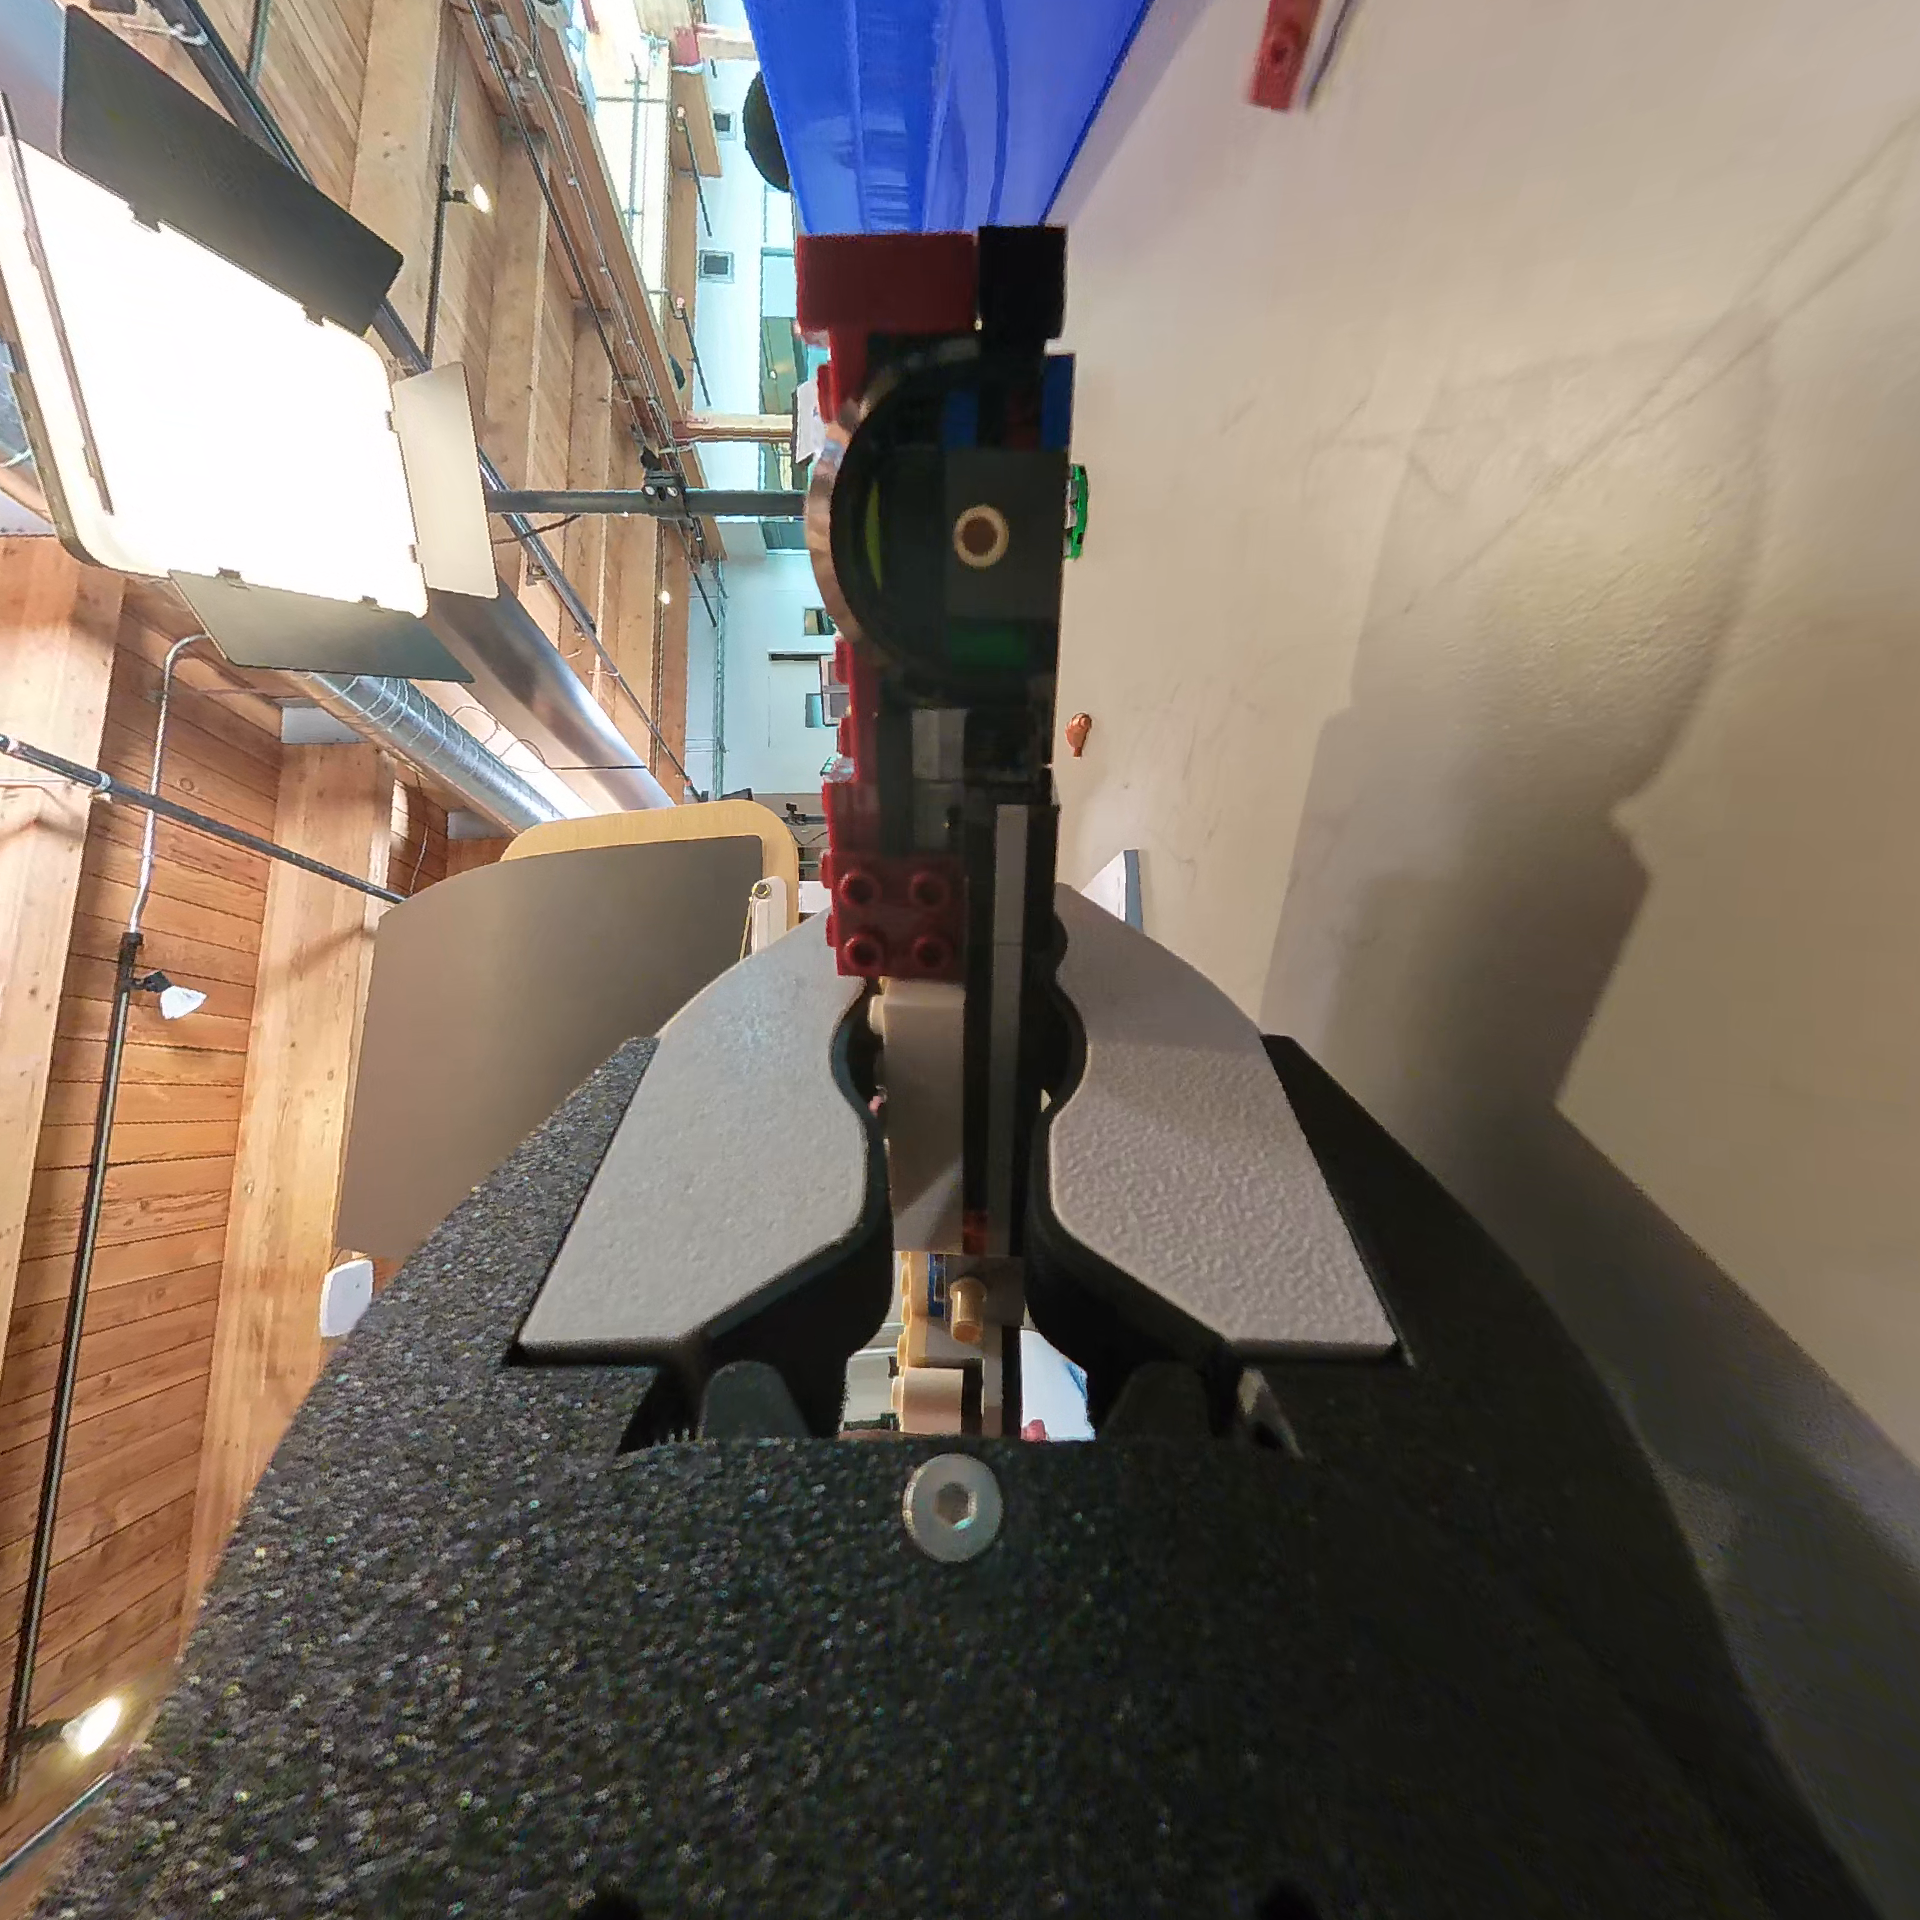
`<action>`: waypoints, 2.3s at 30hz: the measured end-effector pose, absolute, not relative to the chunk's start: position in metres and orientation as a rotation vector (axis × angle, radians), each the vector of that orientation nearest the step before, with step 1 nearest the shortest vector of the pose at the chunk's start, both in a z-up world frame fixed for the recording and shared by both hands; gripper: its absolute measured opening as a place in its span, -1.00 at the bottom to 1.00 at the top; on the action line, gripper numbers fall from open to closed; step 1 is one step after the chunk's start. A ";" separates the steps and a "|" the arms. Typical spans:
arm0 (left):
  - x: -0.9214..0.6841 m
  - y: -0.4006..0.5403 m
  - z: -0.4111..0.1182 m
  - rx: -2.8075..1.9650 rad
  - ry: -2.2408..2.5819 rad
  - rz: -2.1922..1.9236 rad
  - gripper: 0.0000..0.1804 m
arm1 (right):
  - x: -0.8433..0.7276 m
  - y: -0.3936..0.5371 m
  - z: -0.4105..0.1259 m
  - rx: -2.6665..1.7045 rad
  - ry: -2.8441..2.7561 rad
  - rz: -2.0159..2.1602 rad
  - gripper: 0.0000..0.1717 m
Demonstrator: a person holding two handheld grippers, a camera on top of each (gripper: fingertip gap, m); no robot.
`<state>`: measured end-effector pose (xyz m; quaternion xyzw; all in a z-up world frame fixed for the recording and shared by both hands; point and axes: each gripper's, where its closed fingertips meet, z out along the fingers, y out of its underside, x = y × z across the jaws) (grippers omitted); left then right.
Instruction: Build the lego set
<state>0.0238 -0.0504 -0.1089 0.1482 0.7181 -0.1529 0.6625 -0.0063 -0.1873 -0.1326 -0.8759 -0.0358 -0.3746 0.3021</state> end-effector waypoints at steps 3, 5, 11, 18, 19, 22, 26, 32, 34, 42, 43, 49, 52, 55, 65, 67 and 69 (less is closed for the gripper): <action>0.022 -0.051 -0.110 0.334 1.630 -0.345 -0.72 | -0.003 -0.193 -0.143 -2.373 -0.034 -0.940 -0.73; 0.022 -0.050 -0.111 0.333 1.631 -0.342 -0.72 | -0.001 -0.195 -0.149 -2.400 0.032 -0.885 -0.74; 0.019 -0.051 -0.113 0.337 1.637 -0.338 -0.72 | 0.003 -0.190 -0.161 -2.427 0.263 -0.685 -0.74; 0.016 -0.054 -0.113 0.343 1.634 -0.350 -0.72 | 0.012 -0.184 -0.170 -2.463 0.484 -0.536 -0.75; 0.015 -0.055 -0.112 0.347 1.633 -0.354 -0.72 | 0.012 -0.184 -0.171 -2.477 0.485 -0.530 -0.81; 0.012 -0.057 -0.112 0.355 1.631 -0.366 -0.72 | 0.011 -0.183 -0.173 -2.520 0.450 -0.531 -0.92; 0.010 -0.059 -0.111 0.359 1.630 -0.403 -0.72 | 0.002 -0.176 -0.172 -2.545 0.274 -0.498 -0.93; 0.007 -0.061 -0.110 0.397 1.621 -0.475 -0.72 | -0.010 -0.158 -0.136 -2.391 -0.048 -0.517 -0.93; 0.005 -0.063 -0.111 0.425 1.618 -0.496 -0.72 | -0.019 -0.150 -0.117 -2.329 -0.179 -0.489 -0.93; -0.009 -0.076 -0.109 0.530 1.566 -0.550 -0.72 | -0.069 -0.118 -0.077 -2.216 -0.857 -0.287 -0.93; -0.010 -0.077 -0.108 0.532 1.558 -0.547 -0.72 | -0.069 -0.113 -0.076 -2.216 -0.897 -0.265 -0.93; -0.017 -0.084 -0.102 0.550 1.520 -0.566 -0.72 | -0.068 -0.098 -0.080 -2.242 -1.072 -0.194 -0.93; -0.018 -0.085 -0.099 0.551 1.507 -0.576 -0.72 | -0.072 -0.096 -0.081 -2.244 -1.123 -0.155 -0.93; -0.019 -0.085 -0.096 0.552 1.497 -0.582 -0.72 | -0.074 -0.096 -0.081 -2.250 -1.156 -0.136 -0.93; -0.021 -0.086 -0.094 0.553 1.486 -0.587 -0.72 | -0.071 -0.096 -0.083 -2.263 -1.156 -0.147 -0.87; -0.021 -0.086 -0.093 0.552 1.486 -0.587 -0.72 | -0.071 -0.097 -0.083 -2.259 -1.150 -0.150 -0.86; -0.020 -0.086 -0.093 0.550 1.487 -0.587 -0.72 | -0.072 -0.096 -0.083 -2.253 -1.138 -0.153 -0.83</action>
